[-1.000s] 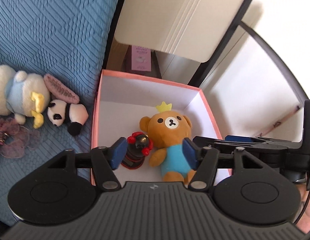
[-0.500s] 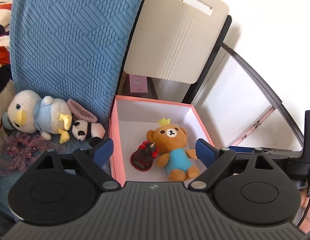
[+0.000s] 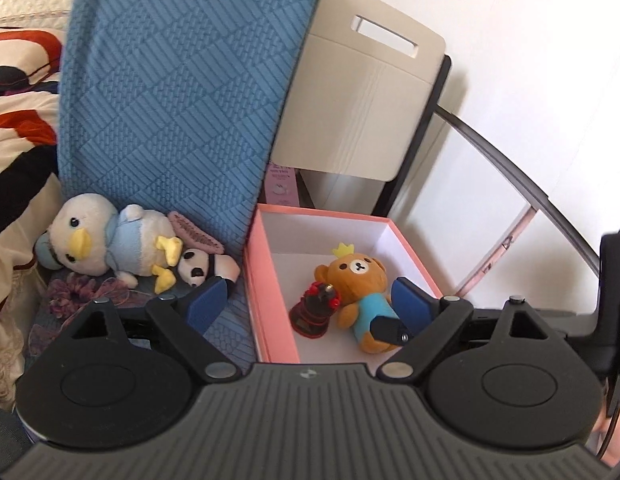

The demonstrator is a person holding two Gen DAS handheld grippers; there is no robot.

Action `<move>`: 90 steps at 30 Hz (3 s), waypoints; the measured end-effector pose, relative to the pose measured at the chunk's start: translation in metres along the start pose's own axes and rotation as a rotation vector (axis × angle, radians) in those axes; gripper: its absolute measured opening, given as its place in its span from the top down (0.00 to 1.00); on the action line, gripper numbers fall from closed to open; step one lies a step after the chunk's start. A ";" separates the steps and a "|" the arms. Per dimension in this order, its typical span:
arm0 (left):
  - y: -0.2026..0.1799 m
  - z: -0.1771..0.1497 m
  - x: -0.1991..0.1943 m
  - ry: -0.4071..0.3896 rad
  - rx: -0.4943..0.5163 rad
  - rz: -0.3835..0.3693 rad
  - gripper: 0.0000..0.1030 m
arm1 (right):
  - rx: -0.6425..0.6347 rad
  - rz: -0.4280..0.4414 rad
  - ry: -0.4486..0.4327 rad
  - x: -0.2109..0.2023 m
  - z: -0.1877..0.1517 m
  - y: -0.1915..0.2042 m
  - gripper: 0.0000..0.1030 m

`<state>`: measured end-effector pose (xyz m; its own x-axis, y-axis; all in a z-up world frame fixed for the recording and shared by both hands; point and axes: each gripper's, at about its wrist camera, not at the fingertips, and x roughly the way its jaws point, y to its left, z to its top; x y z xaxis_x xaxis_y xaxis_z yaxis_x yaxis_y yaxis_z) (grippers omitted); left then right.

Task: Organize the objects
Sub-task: 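Open both tools and withdraw them from the box, then reach the left tool to the purple bow while the right tool reaches the panda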

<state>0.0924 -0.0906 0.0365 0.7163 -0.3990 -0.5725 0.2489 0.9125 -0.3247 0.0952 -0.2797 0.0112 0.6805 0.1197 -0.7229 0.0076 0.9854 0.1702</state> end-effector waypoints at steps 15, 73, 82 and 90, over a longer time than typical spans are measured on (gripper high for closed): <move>0.060 -0.011 -0.014 -0.038 -0.025 0.049 0.11 | 0.036 0.019 -0.010 0.014 -0.021 0.031 0.14; 0.265 -0.047 0.188 0.199 -0.159 0.517 0.11 | -0.271 -0.048 -0.032 0.253 -0.020 0.119 0.25; 0.282 -0.048 0.215 0.272 -0.135 0.572 0.11 | -0.342 -0.245 -0.012 0.292 -0.023 0.115 0.44; 0.289 -0.050 0.219 0.279 -0.185 0.540 0.14 | -0.378 -0.325 -0.027 0.313 -0.018 0.116 0.50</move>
<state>0.2883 0.0810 -0.2199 0.5064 0.0823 -0.8584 -0.2347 0.9710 -0.0454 0.2959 -0.1263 -0.2072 0.7056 -0.1990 -0.6801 -0.0402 0.9470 -0.3188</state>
